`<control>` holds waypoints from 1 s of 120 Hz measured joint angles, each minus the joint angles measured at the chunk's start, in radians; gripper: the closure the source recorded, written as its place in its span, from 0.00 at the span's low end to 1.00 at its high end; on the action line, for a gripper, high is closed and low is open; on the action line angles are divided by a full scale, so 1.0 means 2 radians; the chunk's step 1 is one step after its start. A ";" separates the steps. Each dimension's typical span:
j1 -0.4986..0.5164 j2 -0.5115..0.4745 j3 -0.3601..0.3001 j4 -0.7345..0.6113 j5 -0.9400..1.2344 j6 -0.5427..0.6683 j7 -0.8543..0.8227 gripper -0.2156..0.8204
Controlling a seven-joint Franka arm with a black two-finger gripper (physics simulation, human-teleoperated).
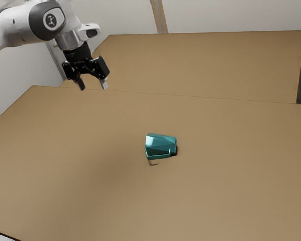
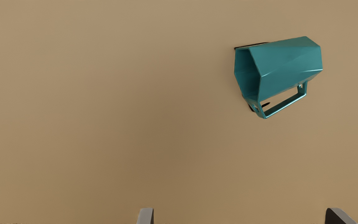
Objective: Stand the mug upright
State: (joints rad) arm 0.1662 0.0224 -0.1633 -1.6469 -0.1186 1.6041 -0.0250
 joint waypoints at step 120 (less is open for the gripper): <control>0.042 0.070 -0.006 -0.246 -0.433 0.259 0.274 0.21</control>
State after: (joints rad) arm 0.2504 0.1631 -0.1751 -2.1398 -0.9842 2.1215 0.5237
